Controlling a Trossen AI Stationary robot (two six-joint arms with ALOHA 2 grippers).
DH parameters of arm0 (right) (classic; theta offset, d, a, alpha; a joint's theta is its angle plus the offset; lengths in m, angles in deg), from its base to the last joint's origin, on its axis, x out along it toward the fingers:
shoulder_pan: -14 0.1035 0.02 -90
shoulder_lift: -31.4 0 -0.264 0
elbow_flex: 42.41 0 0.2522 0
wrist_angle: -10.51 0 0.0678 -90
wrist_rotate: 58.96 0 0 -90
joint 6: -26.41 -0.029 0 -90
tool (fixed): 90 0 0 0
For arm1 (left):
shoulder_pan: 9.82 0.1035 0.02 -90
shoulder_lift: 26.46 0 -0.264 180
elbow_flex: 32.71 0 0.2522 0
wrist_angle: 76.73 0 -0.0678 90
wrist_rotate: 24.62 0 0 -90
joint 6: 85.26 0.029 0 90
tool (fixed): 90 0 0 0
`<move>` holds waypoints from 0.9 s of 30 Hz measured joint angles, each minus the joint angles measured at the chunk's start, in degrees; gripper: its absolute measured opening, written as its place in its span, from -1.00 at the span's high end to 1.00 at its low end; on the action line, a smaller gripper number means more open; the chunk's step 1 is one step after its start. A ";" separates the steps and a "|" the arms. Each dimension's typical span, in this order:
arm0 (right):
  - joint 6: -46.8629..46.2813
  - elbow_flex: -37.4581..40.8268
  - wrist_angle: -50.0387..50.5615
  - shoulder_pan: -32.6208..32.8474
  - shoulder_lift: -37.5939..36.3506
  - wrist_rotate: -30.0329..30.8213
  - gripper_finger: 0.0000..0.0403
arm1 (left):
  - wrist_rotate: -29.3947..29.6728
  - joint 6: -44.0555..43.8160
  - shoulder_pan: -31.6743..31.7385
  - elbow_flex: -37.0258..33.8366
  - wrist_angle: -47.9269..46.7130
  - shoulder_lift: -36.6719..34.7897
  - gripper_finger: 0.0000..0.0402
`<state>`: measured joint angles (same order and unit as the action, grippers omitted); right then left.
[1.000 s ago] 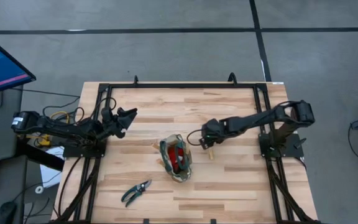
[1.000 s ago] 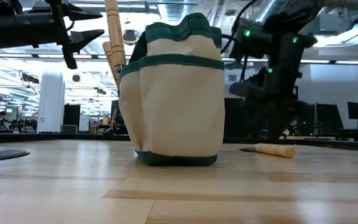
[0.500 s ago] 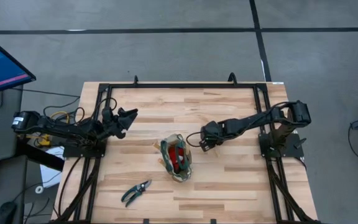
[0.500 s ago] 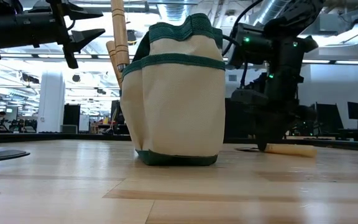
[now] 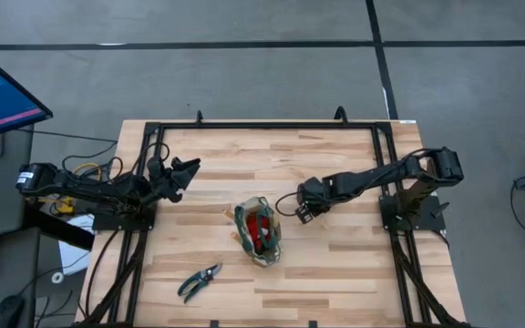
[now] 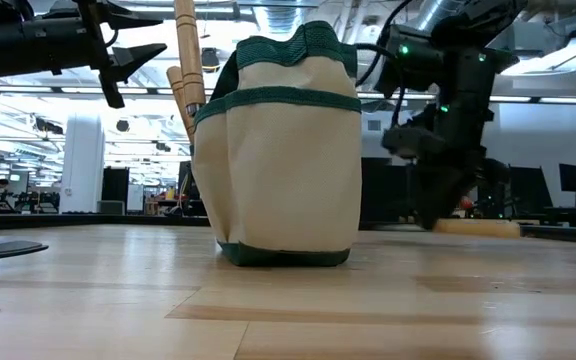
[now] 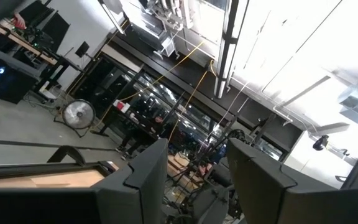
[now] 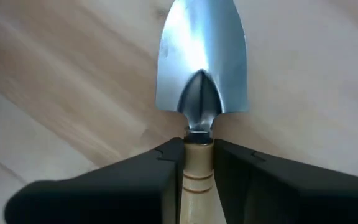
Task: Pick & Place Garden tools in Gardening bag
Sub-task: Put the trowel into the gardening bag
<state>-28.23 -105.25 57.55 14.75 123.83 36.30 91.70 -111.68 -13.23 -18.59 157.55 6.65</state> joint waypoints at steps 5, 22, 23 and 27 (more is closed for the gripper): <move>2.27 -0.04 1.59 -1.31 -5.53 2.33 0.75 | -0.04 0.01 -0.01 0.00 0.01 -0.04 0.18; 3.83 -0.09 2.39 -1.76 -27.26 13.33 0.75 | -0.04 0.51 -0.01 0.00 0.12 -0.04 0.18; 4.04 -0.09 1.59 -1.47 -28.27 14.14 0.75 | -0.04 0.53 0.01 0.00 0.13 -0.04 0.18; 5.87 -0.09 -2.12 0.05 -31.98 18.02 0.75 | -0.04 0.59 0.01 0.00 0.14 -0.04 0.18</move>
<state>-22.36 -105.33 55.43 14.80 91.84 54.32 91.66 -111.09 -13.22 -18.59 157.69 6.60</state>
